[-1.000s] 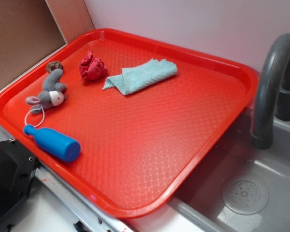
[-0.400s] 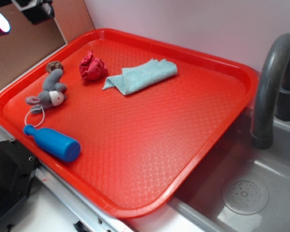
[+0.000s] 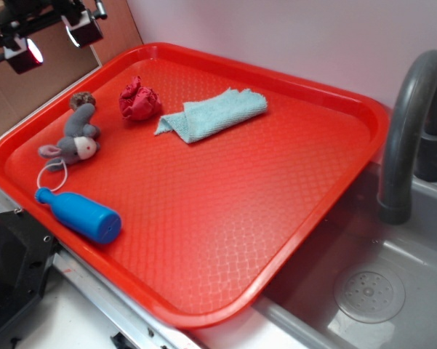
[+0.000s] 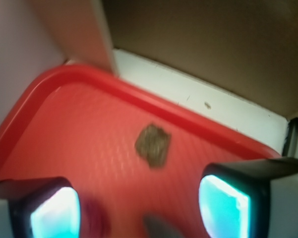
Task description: Grab the rock.
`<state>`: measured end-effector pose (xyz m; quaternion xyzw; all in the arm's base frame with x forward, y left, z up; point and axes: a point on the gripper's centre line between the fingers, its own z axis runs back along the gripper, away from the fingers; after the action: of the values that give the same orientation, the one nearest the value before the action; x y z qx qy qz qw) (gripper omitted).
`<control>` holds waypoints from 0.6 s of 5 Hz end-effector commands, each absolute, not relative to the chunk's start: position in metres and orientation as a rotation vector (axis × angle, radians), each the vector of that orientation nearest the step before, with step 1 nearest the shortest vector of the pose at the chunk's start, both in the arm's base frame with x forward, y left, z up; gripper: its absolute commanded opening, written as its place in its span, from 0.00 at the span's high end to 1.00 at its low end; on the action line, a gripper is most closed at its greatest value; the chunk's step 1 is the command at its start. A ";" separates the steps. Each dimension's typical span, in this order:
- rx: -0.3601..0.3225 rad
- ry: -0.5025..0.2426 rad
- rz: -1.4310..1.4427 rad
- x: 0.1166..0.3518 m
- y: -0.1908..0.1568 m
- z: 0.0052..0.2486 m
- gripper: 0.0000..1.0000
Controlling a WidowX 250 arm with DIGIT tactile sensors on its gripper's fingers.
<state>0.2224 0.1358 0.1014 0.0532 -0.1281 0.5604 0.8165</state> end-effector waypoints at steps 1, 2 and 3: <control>0.167 -0.262 1.320 0.226 0.170 0.090 0.00; 0.178 -0.217 1.327 0.228 0.170 0.079 0.00; 0.187 -0.207 1.343 0.228 0.169 0.068 0.00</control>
<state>0.2351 0.1609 0.0522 0.0883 -0.0720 0.6207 0.7758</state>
